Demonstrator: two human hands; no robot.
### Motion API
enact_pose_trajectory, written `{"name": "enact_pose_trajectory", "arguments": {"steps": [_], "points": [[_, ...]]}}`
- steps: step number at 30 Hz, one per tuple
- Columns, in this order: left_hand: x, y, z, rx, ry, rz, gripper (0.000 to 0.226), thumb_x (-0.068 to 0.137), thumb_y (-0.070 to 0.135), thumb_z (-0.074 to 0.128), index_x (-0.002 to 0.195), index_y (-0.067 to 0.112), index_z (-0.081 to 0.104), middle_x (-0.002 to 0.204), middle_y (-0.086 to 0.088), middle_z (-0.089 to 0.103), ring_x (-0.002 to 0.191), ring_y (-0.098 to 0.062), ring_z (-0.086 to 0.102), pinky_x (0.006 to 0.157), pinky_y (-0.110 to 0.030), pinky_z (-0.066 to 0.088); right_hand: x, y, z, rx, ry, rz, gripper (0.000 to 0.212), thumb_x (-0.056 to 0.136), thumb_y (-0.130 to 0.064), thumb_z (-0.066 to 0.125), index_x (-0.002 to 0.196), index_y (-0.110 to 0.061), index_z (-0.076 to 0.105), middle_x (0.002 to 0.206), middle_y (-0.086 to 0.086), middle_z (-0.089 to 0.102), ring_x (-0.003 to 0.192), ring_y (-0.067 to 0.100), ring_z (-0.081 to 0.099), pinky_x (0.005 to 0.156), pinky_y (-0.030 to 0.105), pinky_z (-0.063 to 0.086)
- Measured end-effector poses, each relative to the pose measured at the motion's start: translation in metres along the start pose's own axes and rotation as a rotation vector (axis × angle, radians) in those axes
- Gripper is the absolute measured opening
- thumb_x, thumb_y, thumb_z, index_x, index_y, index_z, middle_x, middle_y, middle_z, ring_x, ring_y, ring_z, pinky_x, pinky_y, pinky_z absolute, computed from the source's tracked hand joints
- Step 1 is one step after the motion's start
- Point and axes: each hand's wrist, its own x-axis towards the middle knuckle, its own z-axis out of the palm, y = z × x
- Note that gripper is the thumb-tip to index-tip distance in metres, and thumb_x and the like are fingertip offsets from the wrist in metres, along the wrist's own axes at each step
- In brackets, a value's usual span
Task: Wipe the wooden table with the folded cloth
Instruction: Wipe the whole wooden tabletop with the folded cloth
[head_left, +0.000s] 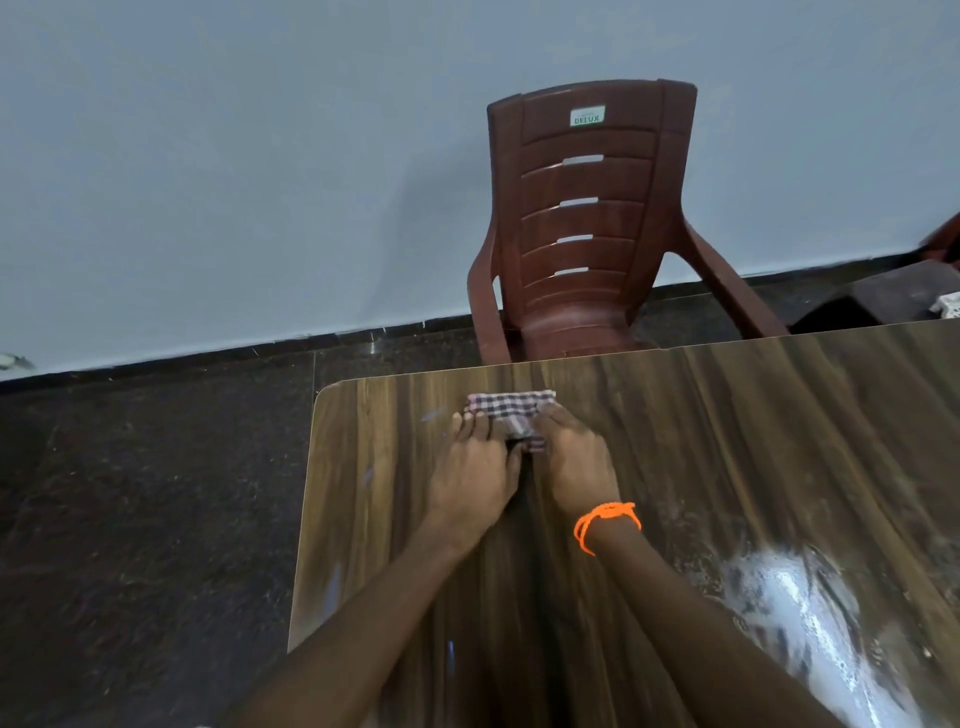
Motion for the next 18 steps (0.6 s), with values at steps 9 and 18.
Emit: {"name": "enact_pose_trajectory", "arguments": {"steps": [9, 18], "points": [[0.048, 0.019, 0.004, 0.097, -0.049, -0.035, 0.062, 0.098, 0.026, 0.038, 0.154, 0.002, 0.031, 0.160, -0.026, 0.032, 0.152, -0.038, 0.024, 0.127, -0.050, 0.007, 0.037, 0.015, -0.003, 0.026, -0.024, -0.043, 0.040, 0.089, 0.000, 0.055, 0.126, -0.014, 0.059, 0.142, 0.004, 0.048, 0.141, 0.022, 0.030, 0.102, 0.038, 0.043], [0.027, -0.063, -0.019, 0.141, -0.069, -0.098, 0.049, 0.101, 0.025, 0.037, 0.147, 0.009, 0.046, 0.158, -0.013, 0.042, 0.152, -0.029, 0.027, 0.125, -0.044, 0.015, 0.066, -0.047, 0.037, 0.049, -0.149, -0.147, 0.042, 0.089, 0.003, 0.047, 0.122, -0.017, 0.062, 0.146, 0.006, 0.043, 0.141, 0.021, 0.029, 0.101, 0.037, 0.042]]}}
